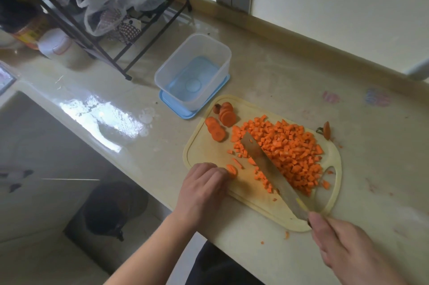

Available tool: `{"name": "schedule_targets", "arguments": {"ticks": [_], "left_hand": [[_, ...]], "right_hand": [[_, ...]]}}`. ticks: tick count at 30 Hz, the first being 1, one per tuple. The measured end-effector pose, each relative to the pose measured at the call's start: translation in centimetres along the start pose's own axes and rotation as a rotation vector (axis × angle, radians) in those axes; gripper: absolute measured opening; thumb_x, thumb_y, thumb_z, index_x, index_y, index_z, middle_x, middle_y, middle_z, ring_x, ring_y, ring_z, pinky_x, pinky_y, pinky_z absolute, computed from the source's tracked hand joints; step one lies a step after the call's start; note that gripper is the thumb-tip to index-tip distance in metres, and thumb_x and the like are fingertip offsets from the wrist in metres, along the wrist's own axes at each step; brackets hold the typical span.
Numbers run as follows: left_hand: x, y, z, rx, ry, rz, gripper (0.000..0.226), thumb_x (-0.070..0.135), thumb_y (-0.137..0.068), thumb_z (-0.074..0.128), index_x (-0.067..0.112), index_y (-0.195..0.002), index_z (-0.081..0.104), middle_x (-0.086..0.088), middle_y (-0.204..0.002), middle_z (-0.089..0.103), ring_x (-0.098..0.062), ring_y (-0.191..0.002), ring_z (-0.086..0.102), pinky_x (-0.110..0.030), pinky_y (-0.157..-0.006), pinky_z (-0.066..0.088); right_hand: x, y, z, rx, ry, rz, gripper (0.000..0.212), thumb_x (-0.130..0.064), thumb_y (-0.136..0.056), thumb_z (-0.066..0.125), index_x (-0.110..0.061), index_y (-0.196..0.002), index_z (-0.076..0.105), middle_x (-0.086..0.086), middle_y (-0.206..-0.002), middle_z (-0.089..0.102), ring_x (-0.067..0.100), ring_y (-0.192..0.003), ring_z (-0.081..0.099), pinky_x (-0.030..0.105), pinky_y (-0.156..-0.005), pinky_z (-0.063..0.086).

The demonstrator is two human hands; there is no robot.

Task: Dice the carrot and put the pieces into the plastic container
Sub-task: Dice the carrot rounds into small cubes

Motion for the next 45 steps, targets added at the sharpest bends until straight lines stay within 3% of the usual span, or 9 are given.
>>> {"name": "schedule_targets", "arguments": {"ticks": [6,10,13,19,28,31,33,36,45], "left_hand": [[-1.0,-2.5,1.1,-0.259,0.062,0.052,0.026,0.011,-0.092,0.069,0.002,-0.115,0.066,-0.012,-0.120,0.064,-0.031,-0.101,0.062,-0.041,-0.087,0.053],[-1.1,-3.2,1.9,-0.373,0.068,0.140,0.039,0.009,-0.092,0.066,0.006,-0.131,0.061,-0.011,-0.129,0.060,-0.031,-0.106,0.060,-0.040,-0.092,0.052],[-0.7,-3.7,2.3,-0.399,0.044,0.203,0.037,0.008,-0.091,0.068,0.005,-0.128,0.066,-0.013,-0.125,0.063,-0.033,-0.098,0.061,-0.039,-0.086,0.052],[-1.1,-3.3,2.1,-0.348,0.019,0.204,0.022,0.009,-0.094,0.070,0.005,-0.116,0.073,-0.013,-0.117,0.066,-0.033,-0.095,0.062,-0.041,-0.081,0.052],[-0.3,-0.7,0.8,-0.051,0.004,-0.159,0.020,0.026,-0.097,0.068,0.008,-0.099,0.077,-0.005,-0.097,0.069,-0.021,-0.082,0.062,-0.036,-0.070,0.054],[-0.3,0.5,0.7,0.069,-0.008,-0.273,0.021,0.028,-0.096,0.069,0.010,-0.096,0.078,-0.003,-0.095,0.070,-0.019,-0.083,0.063,-0.036,-0.069,0.053],[-0.1,0.8,0.7,0.104,0.005,-0.295,0.019,0.026,-0.097,0.069,0.009,-0.097,0.079,-0.004,-0.096,0.070,-0.020,-0.085,0.062,-0.037,-0.069,0.053],[0.1,0.8,0.9,0.071,0.011,-0.264,0.014,0.020,-0.095,0.074,0.007,-0.098,0.078,-0.005,-0.098,0.070,-0.022,-0.086,0.063,-0.038,-0.071,0.053],[0.6,0.1,1.5,-0.030,0.044,-0.078,0.012,0.009,-0.091,0.075,0.002,-0.100,0.075,-0.012,-0.108,0.068,-0.028,-0.097,0.064,-0.036,-0.084,0.054]], "right_hand": [[0.3,0.2,0.5,-0.012,-0.010,-0.004,0.091,-0.100,-0.052,0.019,-0.019,-0.072,0.055,0.000,-0.049,0.050,0.006,-0.044,0.046,0.022,-0.049,0.038],[0.7,0.1,0.8,-0.003,-0.021,0.010,0.061,-0.072,-0.082,0.035,-0.017,-0.062,0.056,-0.002,-0.045,0.053,0.006,-0.043,0.049,0.023,-0.051,0.040],[0.9,0.1,0.9,-0.031,0.003,0.025,0.060,-0.066,-0.072,0.035,-0.010,-0.059,0.053,-0.002,-0.046,0.053,0.005,-0.043,0.050,0.019,-0.049,0.038],[0.9,0.3,1.1,-0.057,0.027,0.055,0.056,-0.065,-0.071,0.035,-0.014,-0.056,0.053,-0.003,-0.047,0.056,0.005,-0.047,0.052,0.019,-0.051,0.039],[0.0,-0.4,2.2,-0.030,0.106,-0.017,0.045,-0.048,-0.088,0.047,-0.014,-0.060,0.060,-0.004,-0.059,0.064,-0.003,-0.071,0.057,0.013,-0.062,0.042],[-0.7,-0.7,3.1,-0.021,0.105,-0.075,0.055,-0.059,-0.084,0.040,-0.012,-0.068,0.064,-0.004,-0.070,0.067,-0.003,-0.079,0.056,0.009,-0.063,0.042],[-1.0,-0.9,3.5,-0.051,0.066,-0.082,0.080,-0.080,-0.072,0.024,-0.011,-0.072,0.065,-0.013,-0.075,0.067,-0.005,-0.077,0.058,0.009,-0.065,0.043],[-0.7,-1.2,3.2,-0.078,0.070,-0.085,0.108,-0.099,-0.055,0.006,-0.009,-0.070,0.063,-0.002,-0.070,0.067,0.005,-0.068,0.061,0.019,-0.061,0.044],[-0.6,-1.1,3.3,-0.079,0.131,-0.096,0.112,-0.102,-0.048,0.000,-0.011,-0.071,0.061,-0.001,-0.072,0.068,0.004,-0.071,0.061,0.021,-0.064,0.046]]}}
Point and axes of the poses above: each hand's wrist, its own y-axis away from the middle knuckle, its own z-axis out of the palm, x = y × z, the point moved 9 cm from there along -y, towards the middle knuckle
